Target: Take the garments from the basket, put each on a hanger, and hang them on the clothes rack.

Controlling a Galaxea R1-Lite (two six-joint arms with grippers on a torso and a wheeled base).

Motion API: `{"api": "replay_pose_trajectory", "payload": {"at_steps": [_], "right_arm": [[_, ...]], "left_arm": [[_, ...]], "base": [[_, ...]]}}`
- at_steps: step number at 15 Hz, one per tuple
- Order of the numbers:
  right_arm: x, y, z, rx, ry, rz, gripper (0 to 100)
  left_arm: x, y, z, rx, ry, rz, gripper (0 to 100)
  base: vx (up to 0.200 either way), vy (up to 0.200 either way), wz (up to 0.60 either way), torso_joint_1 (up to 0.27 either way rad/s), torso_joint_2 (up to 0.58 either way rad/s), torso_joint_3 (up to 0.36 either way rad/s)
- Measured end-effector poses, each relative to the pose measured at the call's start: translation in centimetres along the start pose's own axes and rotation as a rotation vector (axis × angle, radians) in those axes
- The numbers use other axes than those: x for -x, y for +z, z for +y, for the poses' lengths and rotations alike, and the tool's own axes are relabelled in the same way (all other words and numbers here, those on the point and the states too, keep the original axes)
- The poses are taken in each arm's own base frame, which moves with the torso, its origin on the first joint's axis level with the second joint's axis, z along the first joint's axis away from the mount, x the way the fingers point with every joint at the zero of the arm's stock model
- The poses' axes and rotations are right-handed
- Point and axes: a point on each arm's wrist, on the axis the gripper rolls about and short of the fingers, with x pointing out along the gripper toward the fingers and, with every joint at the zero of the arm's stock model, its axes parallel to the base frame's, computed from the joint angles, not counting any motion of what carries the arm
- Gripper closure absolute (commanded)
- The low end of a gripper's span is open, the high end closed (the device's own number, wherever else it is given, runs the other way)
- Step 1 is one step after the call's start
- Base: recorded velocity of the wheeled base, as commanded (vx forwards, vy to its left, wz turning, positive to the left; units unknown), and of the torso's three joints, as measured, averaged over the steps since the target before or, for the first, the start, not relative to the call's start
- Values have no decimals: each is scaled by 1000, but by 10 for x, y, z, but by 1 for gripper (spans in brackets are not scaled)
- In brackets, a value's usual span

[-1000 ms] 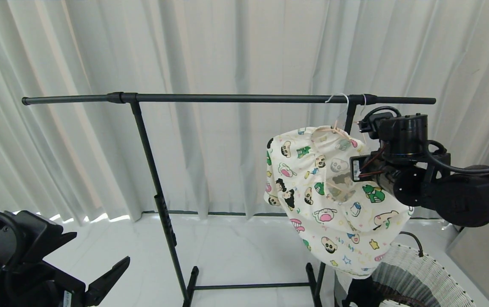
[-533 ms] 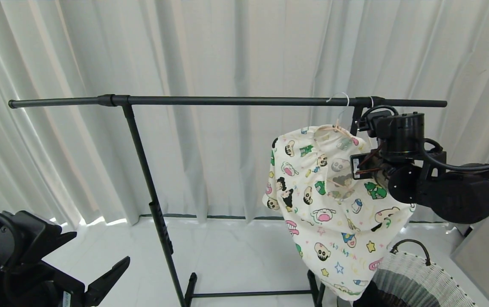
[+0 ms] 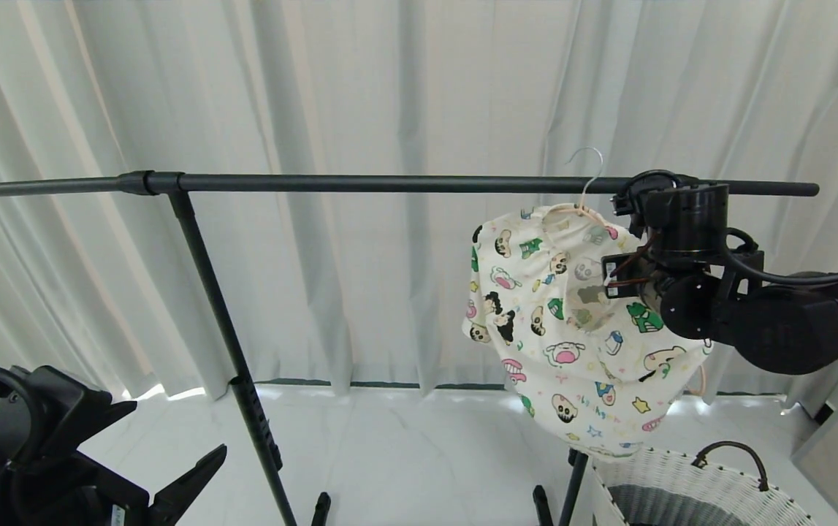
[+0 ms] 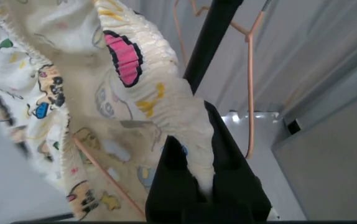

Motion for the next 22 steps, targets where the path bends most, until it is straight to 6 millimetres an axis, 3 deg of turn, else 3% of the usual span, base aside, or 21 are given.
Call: {"api": "replay_pose_trajectory", "payload": {"at_steps": [5,13,22], "right_arm": [[-4,-1,1,14,-5,4,100],[-32,-7,12,57,-30,21,100],[-36,-13,22,76,-16,31,100]], "left_arm": [[0,0,0,0,-1,1,0],[0,1,0,1,1,-2,0],[-1,1,0,0,-4,-1,0]], "base": [[0,0,0,0,0,0],[0,0,0,0,0,0],[0,0,0,0,0,0]]}}
